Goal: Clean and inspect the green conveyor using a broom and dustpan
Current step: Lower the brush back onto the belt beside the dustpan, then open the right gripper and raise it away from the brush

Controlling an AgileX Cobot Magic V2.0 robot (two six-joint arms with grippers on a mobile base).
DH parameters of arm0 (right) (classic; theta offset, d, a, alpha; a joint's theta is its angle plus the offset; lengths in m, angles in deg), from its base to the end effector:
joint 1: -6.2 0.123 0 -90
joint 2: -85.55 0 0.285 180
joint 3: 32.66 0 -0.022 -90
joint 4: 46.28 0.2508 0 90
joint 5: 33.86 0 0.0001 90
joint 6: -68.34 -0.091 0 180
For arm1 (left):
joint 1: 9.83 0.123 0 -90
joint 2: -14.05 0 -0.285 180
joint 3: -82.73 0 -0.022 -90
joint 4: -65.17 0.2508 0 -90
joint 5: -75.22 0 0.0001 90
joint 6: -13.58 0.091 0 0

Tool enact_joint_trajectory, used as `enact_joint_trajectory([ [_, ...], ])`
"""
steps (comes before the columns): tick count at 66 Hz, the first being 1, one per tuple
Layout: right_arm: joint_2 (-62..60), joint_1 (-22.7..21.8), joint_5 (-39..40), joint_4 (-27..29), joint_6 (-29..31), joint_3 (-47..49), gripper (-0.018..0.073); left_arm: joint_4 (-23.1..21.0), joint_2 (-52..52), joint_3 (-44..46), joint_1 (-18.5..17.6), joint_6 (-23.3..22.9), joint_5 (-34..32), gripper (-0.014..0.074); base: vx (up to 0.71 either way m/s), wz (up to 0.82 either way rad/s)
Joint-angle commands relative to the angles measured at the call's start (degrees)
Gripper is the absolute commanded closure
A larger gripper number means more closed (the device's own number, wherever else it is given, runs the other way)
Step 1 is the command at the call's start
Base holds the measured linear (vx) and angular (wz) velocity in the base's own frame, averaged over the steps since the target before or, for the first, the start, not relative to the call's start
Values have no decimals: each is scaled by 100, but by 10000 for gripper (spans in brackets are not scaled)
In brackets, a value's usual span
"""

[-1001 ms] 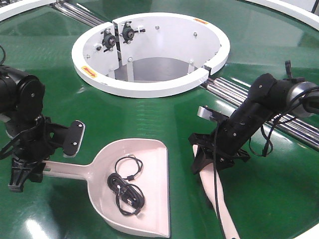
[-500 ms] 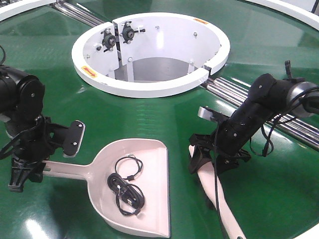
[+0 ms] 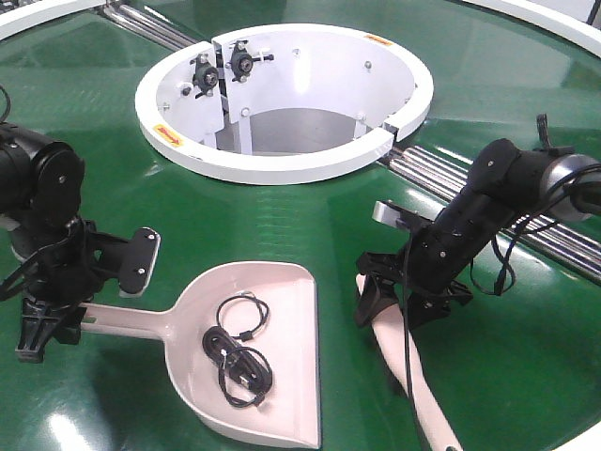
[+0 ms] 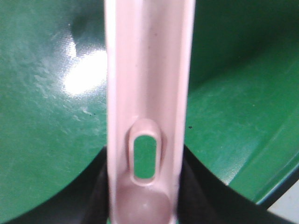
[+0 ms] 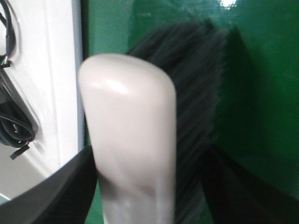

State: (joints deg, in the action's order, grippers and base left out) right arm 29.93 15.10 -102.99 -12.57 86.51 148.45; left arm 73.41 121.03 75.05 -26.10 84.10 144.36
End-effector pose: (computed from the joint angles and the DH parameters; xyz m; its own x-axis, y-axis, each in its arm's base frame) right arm 0.3591 0.1040 0.1621 -0.9687 -0.2241 0.1069 -0.1368 0.8410 0.5235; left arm 0.3054 -0.0764 0.2209 0.0014 0.9893 0.1460 0.9998 0.0019 -0.0222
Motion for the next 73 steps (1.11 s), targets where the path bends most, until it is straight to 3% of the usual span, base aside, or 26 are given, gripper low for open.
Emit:
enact_joint_trajectory([
  [1,-350,-51,-431,206,20,148,98,-127,-205,134,-53,64,226,619,0,0],
  [34,-1173,-51,162,-322,-18,159,98,-127,-205,134,-53,64,226,619,0,0],
  [50,-2088,-51,883,-1066,-304,133,98,-127,-205,134,-53,64,226,619,0,0],
  [59,-2938,-51,1822,-1581,-452,-166,98,-127,-205,134,-53,64,226,619,0,0],
  [73,-4489,-51,3947,-2055,-461,-1637,120,-127,-205,134,-53,64,226,619,0,0],
])
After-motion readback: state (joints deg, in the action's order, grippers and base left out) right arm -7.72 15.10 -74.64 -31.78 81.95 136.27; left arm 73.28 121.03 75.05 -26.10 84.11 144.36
